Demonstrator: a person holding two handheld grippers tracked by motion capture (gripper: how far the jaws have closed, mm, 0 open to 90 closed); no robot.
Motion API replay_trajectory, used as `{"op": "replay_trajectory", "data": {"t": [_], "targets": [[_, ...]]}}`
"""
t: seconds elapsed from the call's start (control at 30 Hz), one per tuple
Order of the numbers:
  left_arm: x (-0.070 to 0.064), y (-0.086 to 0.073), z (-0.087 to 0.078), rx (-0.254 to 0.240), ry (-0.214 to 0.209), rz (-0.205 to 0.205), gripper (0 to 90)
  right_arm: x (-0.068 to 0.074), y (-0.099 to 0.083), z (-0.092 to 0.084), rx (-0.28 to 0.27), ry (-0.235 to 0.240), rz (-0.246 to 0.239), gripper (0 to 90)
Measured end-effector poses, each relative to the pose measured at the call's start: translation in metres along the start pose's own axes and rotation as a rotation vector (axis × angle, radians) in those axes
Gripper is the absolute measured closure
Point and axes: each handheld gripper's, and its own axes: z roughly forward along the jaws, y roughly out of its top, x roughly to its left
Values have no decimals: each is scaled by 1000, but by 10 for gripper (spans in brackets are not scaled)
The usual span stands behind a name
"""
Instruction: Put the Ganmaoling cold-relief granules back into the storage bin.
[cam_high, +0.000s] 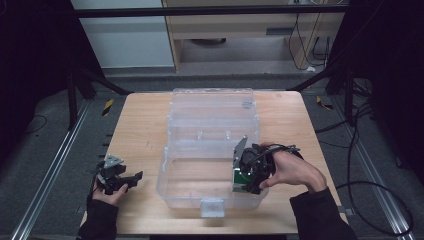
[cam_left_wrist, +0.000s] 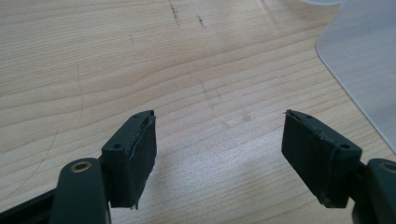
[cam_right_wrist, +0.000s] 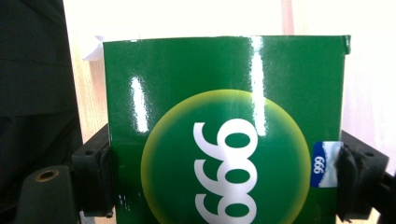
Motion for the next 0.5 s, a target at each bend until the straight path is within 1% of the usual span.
{"op": "replay_trajectory", "data": {"t": [0.03,0.07,0.3,0.37,0.5], "targets": [[0,0,0,1,0,0,258,0,-1,2,2,-1,0,158],[0,0,0,2,0,2,258,0,-1,4,7,-1,-10,158],[0,0,0,1,1,0,259,0,-6,15,8,5,4,157],[0,0,0,0,1,1,259,0,-7,17,16,3,-6,157],[0,0,0,0,2,0,260,0,-6,23,21,1,-8,156]]}}
